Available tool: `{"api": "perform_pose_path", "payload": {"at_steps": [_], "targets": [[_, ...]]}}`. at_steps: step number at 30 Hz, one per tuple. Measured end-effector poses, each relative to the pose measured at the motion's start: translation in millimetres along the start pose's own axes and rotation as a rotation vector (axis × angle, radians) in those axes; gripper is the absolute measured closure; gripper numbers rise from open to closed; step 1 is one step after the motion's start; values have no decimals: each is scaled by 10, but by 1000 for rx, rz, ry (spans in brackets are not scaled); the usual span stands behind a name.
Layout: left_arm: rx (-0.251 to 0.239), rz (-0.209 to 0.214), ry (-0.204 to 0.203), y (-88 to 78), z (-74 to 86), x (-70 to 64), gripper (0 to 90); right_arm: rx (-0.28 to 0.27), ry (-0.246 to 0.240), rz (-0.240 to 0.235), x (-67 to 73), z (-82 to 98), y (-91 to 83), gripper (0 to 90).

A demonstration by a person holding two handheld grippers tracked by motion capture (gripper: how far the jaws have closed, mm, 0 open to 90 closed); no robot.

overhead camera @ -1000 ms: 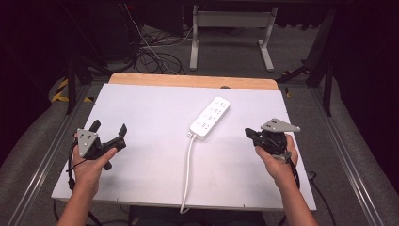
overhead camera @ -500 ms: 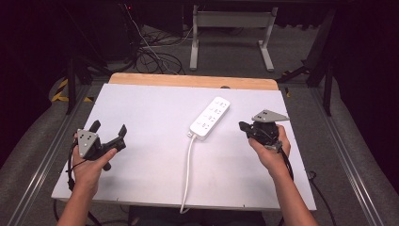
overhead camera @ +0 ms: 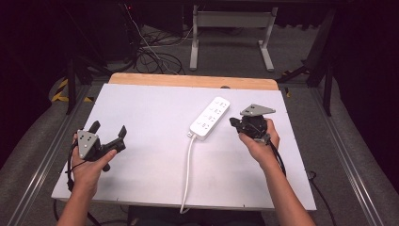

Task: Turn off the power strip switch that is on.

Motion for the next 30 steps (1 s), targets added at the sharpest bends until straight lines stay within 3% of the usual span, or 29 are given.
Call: {"api": "perform_pose_path", "payload": {"at_steps": [12,22,30], "targets": [[8,-17,25,-130,36,42,71,12,-17,-37,34,-64,207,900],[15,-30,23,-204,58,58,70,2,-56,-80,110,-256,424,900],[13,-44,15,-201,58,74,70,33,-88,-113,228,-417,747,900]]}}
Point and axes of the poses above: each handheld gripper's, and its own axes: y roughly forward along the jaws, z roughly out of its underside, x roughly to its left, the point moved 1 cm from there along y, roughly forward along the jaws, and after that the axes turned 9 degrees about -y, right-handed, at the moved point
